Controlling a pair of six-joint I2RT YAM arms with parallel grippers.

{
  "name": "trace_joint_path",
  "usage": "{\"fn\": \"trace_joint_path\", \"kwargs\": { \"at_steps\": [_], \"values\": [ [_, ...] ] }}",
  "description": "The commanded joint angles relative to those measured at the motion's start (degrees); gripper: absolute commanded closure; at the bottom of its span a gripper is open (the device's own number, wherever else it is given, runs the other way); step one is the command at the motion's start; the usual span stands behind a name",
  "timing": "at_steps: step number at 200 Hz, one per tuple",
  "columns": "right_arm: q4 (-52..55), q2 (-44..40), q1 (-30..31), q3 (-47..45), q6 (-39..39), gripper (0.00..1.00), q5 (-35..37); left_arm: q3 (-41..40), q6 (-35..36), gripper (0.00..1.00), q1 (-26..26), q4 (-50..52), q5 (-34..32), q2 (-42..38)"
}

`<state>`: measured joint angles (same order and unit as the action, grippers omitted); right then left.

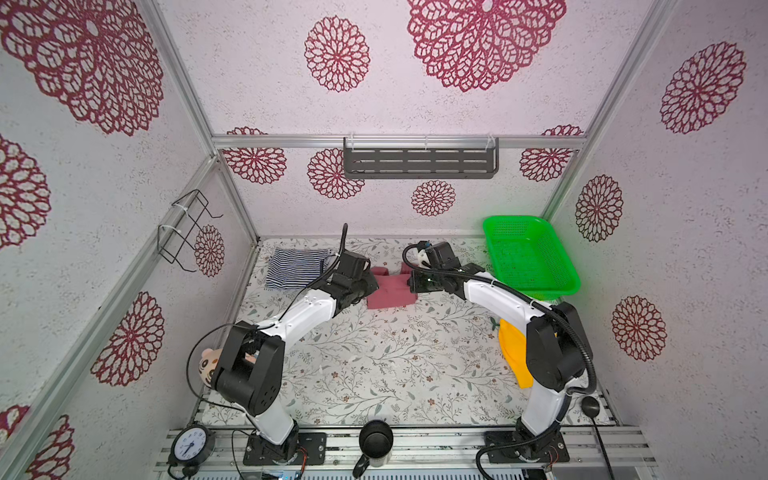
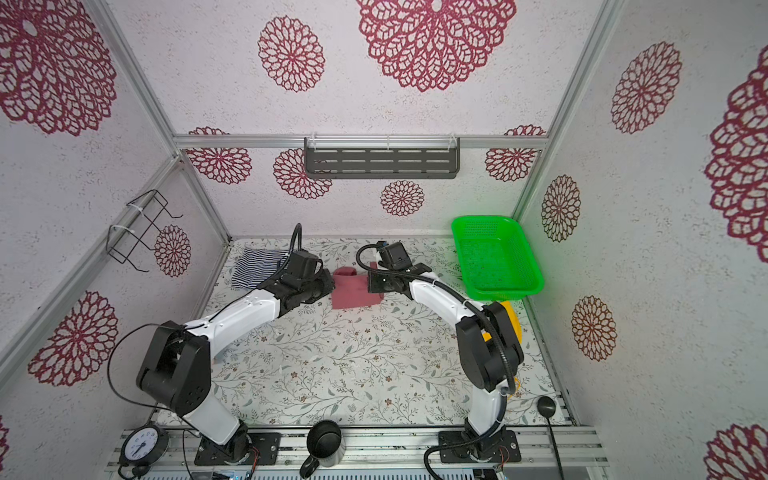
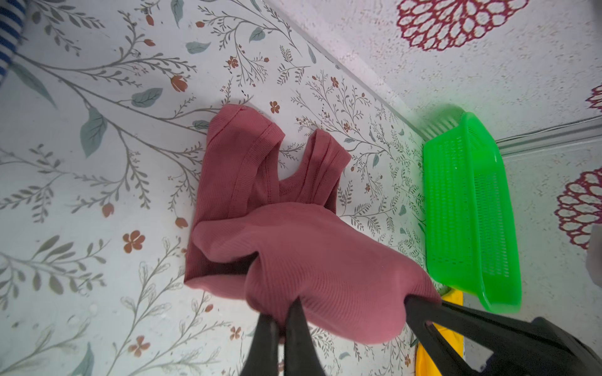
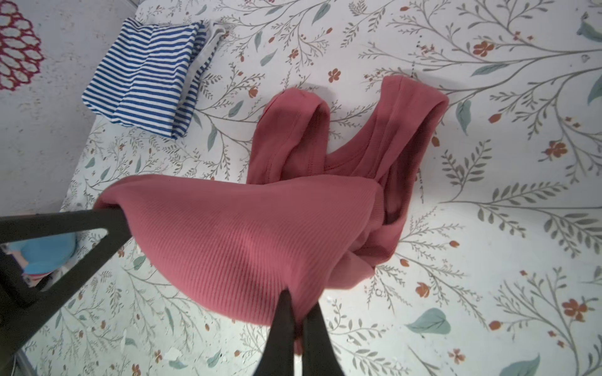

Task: Fold and stack tank tops
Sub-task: Fold the tank top at the top-center of the table, then smooth out the tank top at the top-center of the table.

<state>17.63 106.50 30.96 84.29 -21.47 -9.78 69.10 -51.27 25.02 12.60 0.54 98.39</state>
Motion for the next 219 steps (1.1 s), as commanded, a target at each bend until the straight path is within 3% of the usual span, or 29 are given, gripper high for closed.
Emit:
{"fn": "trace_joint_path", "kwargs": {
  "at_steps": [1,80,85,93,101,126,146,161,190,219],
  "values": [
    [0.57,1.8,-1.8,3.92,1.61,1.0,-0.01,3.2,2.53,1.0,-1.93,-2.26,3.28,3.43],
    [2.32,16.2,-5.57,19.84,1.8,0.97,-1.95,14.43,3.98,1.0,-7.44,-5.75,8.42,18.53],
    [2.4,17.47,-5.85,21.18,1.79,0.89,-2.2,15.4,3.9,0.91,-7.78,-5.74,8.42,19.81],
    [2.26,19.53,-6.23,23.08,1.79,0.7,-2.96,16.53,3.68,0.67,-8.43,-6.4,8.97,21.53],
    [1.96,20.94,-6.55,24.71,1.84,0.59,-3.39,17.33,3.42,0.49,-9.11,-7.22,9.34,22.67],
    [-0.87,20.22,-6.7,24.28,2.52,0.43,-2.46,16.6,2.98,0.32,-10.59,-10.01,8.95,21.31],
    [-2.68,17.07,-6.49,21.29,3.05,0.43,-0.91,16.33,4.37,0.27,-10.66,-8.31,8.21,18.45],
    [-4.19,14.53,-5.94,17.81,2.78,0.49,-0.75,14.86,4.81,0.27,-9.8,-8.08,7.7,16.27],
    [-7.44,13.8,-3.54,13.63,1.65,0.67,-2.0,13.46,3.34,0.38,-6.62,-10.12,8.23,17.65],
    [-9.92,17.51,-2.81,12.81,-0.82,0.72,-2.61,15.3,0.36,0.44,-5.02,-11.11,9.23,23.36]
  ]
}}
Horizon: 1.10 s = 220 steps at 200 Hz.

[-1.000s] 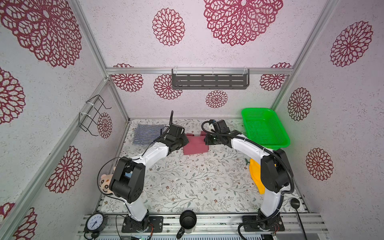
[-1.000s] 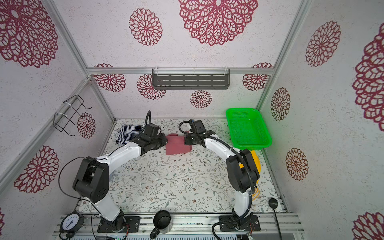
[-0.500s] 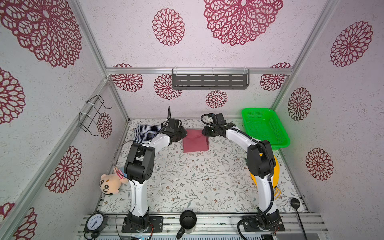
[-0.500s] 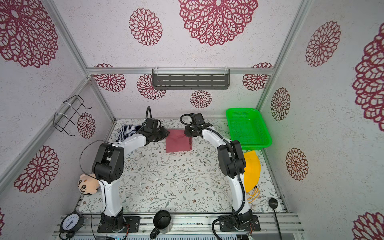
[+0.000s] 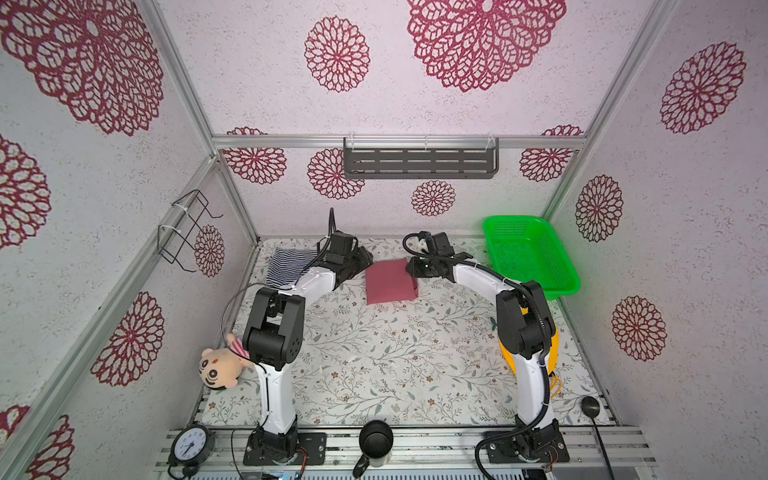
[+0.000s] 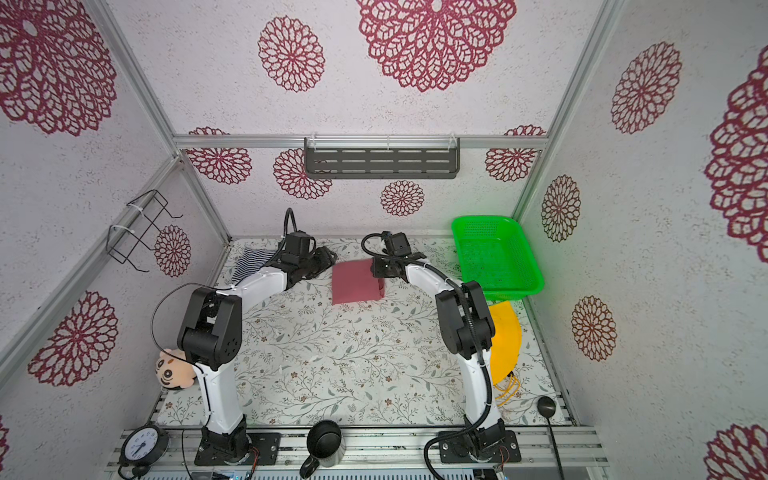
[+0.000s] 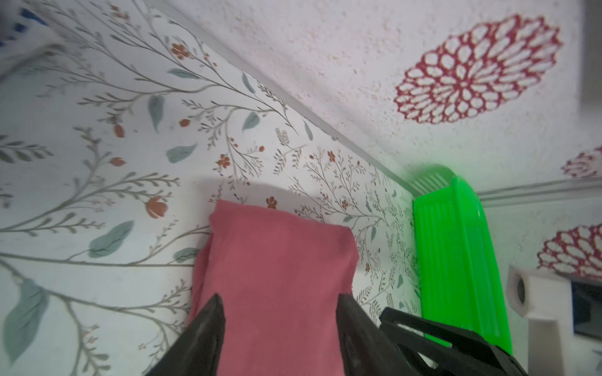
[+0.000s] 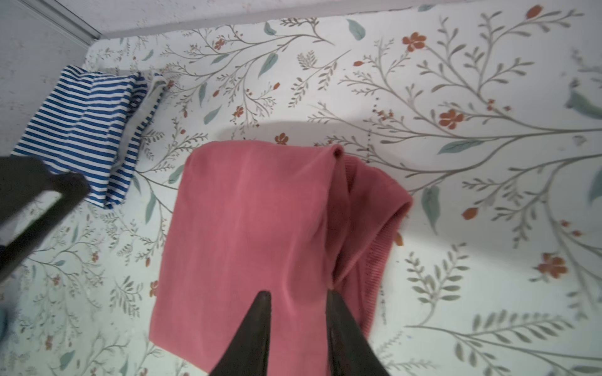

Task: Fold and stack tank tops
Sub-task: Smooth out the tank top at the top-center of the table, then pick up the tank top from the top-center of the table.

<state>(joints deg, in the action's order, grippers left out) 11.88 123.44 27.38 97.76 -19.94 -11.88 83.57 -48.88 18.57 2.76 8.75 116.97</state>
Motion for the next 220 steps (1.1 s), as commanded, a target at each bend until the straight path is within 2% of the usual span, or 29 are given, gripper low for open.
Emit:
{"fn": "trace_joint_path", "kwargs": {
  "at_steps": [1,29,60,80,99,116,128,144,163,182,186,220],
  "values": [
    [-4.29,0.66,0.72,-0.73,-2.5,0.72,-0.42,0.91,-2.1,0.44,1.49,-1.31,1.05,4.99],
    [-5.05,2.48,-1.06,-2.66,-5.05,0.73,1.62,2.03,-4.05,0.42,1.43,-1.15,1.93,8.23],
    [-4.34,3.09,-3.38,-4.89,-5.7,0.73,2.96,0.16,-3.85,0.37,1.53,-2.93,0.99,5.76],
    [-4.02,2.74,-4.25,-5.08,-5.17,0.74,2.34,-2.51,-3.54,0.29,1.39,-5.5,0.12,1.72],
    [-2.49,0.86,-4.61,-3.79,-3.04,0.72,2.41,-4.25,-2.14,0.16,1.12,-6.0,-0.19,-2.51],
    [-1.8,-1.42,-5.33,-3.94,-2.0,0.64,0.41,-5.03,0.09,0.05,0.55,-4.73,0.72,-6.57],
    [-2.16,-2.76,-6.11,-5.4,-2.26,0.53,-2.06,-5.62,1.91,0.0,-0.12,-3.09,1.38,-7.66],
    [-3.49,-3.08,-7.11,-6.85,-2.86,0.34,-6.66,-7.55,2.98,0.03,-1.51,-3.5,3.26,-7.36],
    [-3.95,-1.64,-8.09,-6.51,-2.73,0.19,-12.53,-10.62,0.61,0.03,-3.3,-8.19,9.4,-5.56],
    [-3.97,-0.14,-8.65,-5.68,-3.04,0.16,-16.72,-12.69,-0.38,0.03,-3.37,-10.67,10.62,-4.99],
    [-3.97,0.22,-8.74,-5.5,-3.15,0.15,-17.26,-13.0,-0.42,0.03,-3.29,-10.8,10.65,-2.93],
    [-2.9,2.97,-8.92,-3.66,-3.65,0.15,-18.09,-14.46,-2.84,0.03,-3.01,-10.96,10.95,-0.2]
  ]
}}
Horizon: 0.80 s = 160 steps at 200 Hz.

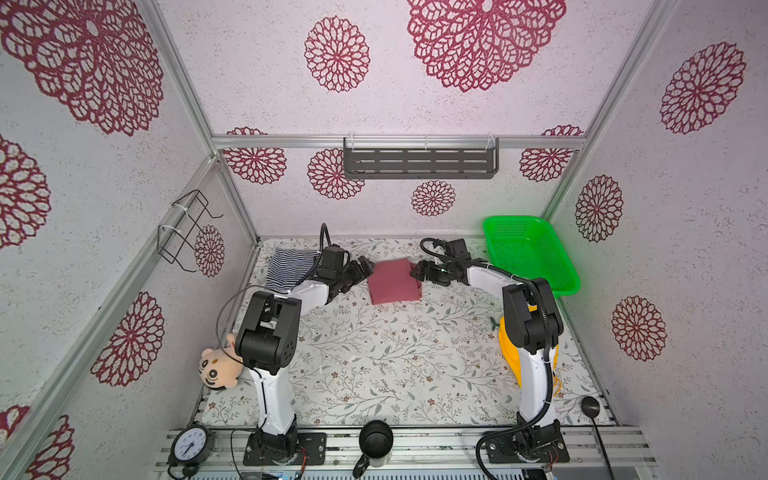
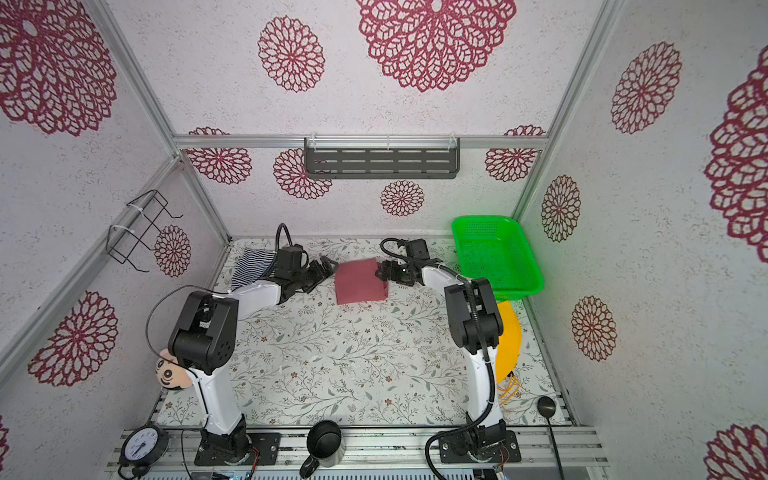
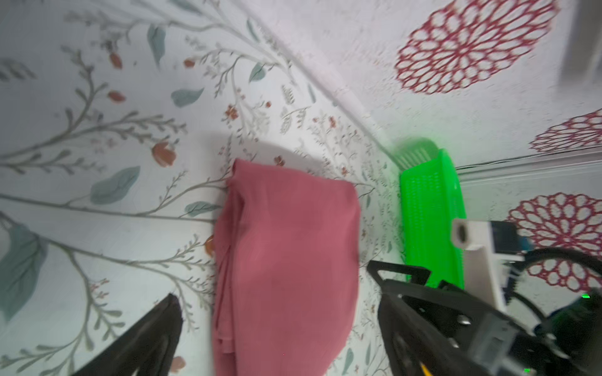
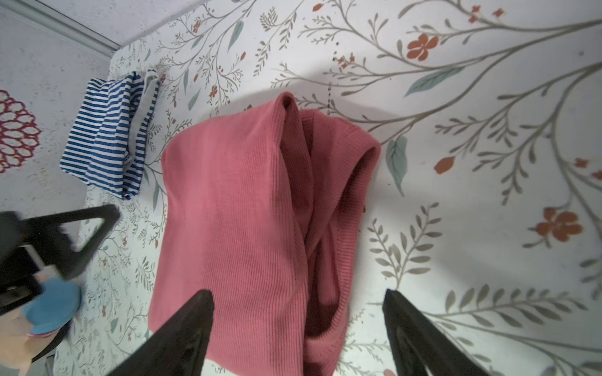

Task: Fold and stack tank tops
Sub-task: Pick up the tank top from the top-center of the table.

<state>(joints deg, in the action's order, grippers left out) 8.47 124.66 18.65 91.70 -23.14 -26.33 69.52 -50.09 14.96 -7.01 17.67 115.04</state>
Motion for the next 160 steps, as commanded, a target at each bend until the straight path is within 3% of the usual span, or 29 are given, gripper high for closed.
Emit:
{"fn": "trace_joint_path", "kwargs": {
  "at_steps": [1,38,64,111,135,160],
  "values": [
    [0.55,1.82,-0.2,2.46,-0.48,0.15,-3.64,-0.37,-1.7,0.03,0.55,-0.83,1.89,1.74],
    [0.27,4.41,-0.2,2.95,-2.4,0.19,-4.21,-2.22,-5.34,0.0,1.48,0.74,0.41,2.62],
    [-2.15,5.46,-0.11,2.01,-4.98,0.24,-5.13,-2.92,-7.49,0.08,2.91,-2.24,-0.09,4.27],
    [-5.61,6.44,0.26,0.41,-7.99,0.3,-6.14,-2.59,-11.4,0.15,4.29,-7.08,0.15,8.36],
    [-6.69,7.31,0.81,1.04,-9.23,0.38,-6.54,-1.74,-11.88,0.38,4.79,-7.04,-0.19,9.4],
    [-7.31,8.14,1.3,2.02,-10.12,0.54,-6.81,-0.69,-10.78,0.66,4.97,-4.68,-1.65,8.34]
  ]
}}
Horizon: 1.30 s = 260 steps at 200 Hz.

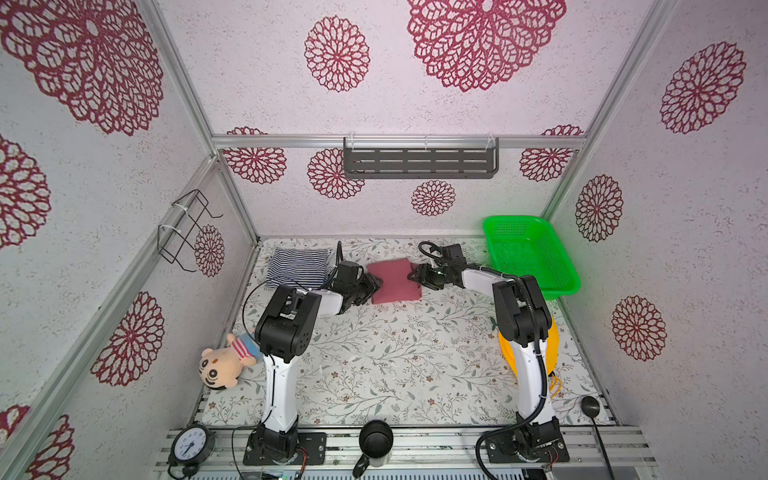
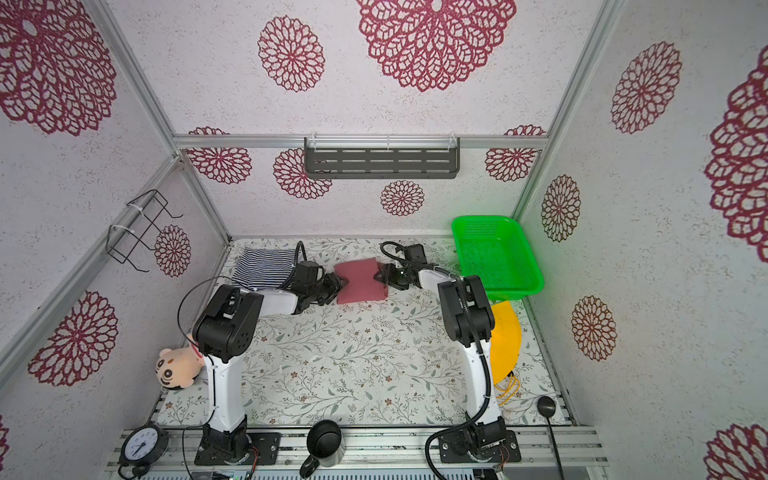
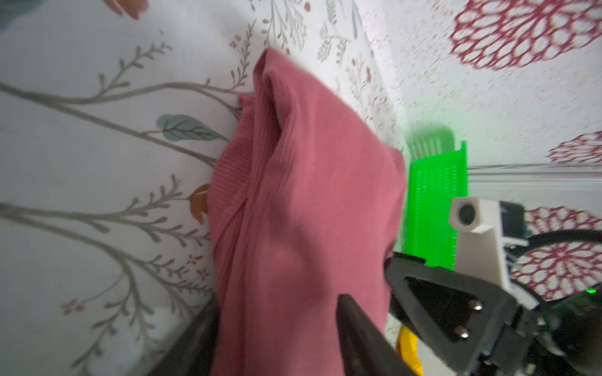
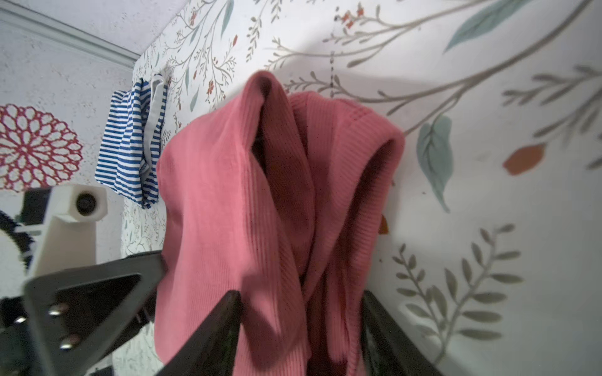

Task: Fold and stack tank tops
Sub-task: Pick up the tank top from the top-center of the table.

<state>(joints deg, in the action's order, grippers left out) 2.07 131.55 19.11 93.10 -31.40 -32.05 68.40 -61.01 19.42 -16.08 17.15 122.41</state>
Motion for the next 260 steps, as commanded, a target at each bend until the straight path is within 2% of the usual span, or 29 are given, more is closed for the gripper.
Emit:
{"fn": "trace_joint_path", "kwargs": {
  "at_steps": [1,40,47,55,76,116,128,144,160,176,203,260],
  "values": [
    [-0.91,1.25,0.88,0.69,-1.84,0.55,-1.12,0.55,0.26,0.68,0.48,4.52,-1.14,0.9],
    [-1.37,1.96,2.13,3.41,-2.99,0.8,-2.57,6.29,4.97,0.93,0.33,10.52,-1.28,0.04],
    [-1.28,1.7,2.47,3.94,-2.93,0.88,-2.42,7.92,6.09,1.0,0.25,12.08,-1.15,0.08],
    [-1.07,1.13,3.0,4.33,-2.29,1.0,-1.72,9.84,7.51,1.0,0.22,13.99,-0.89,-0.09],
    [-2.0,-0.77,4.64,4.64,-0.83,1.0,0.67,14.24,12.93,1.0,-0.14,20.03,-1.94,-1.88],
    [-13.29,-2.76,7.71,2.79,-4.13,1.0,1.18,21.33,22.32,1.0,-2.84,31.87,-0.95,-5.32],
    [-15.97,-3.23,8.41,2.62,-4.75,0.8,0.41,23.85,25.32,1.0,-3.95,35.86,0.41,-5.58],
    [-20.8,-5.14,8.67,0.19,-6.41,0.45,-0.35,28.18,29.35,1.0,-5.25,42.0,1.68,-5.34],
    [-23.18,-7.95,8.23,-2.75,-6.83,0.28,-0.16,32.31,33.04,1.0,-6.26,47.3,2.19,-4.99],
    [-23.52,-11.61,7.3,-5.85,-6.59,0.22,0.02,36.04,36.14,1.0,-7.3,51.05,3.11,-4.56],
    [-22.53,-20.16,4.72,-13.17,-4.86,0.21,1.38,42.22,39.22,1.0,-9.86,56.36,4.77,-3.02],
    [-6.72,-35.29,2.95,-22.19,8.02,0.21,8.4,50.8,45.41,1.0,-18.74,65.43,9.16,-0.41]
  ]
}}
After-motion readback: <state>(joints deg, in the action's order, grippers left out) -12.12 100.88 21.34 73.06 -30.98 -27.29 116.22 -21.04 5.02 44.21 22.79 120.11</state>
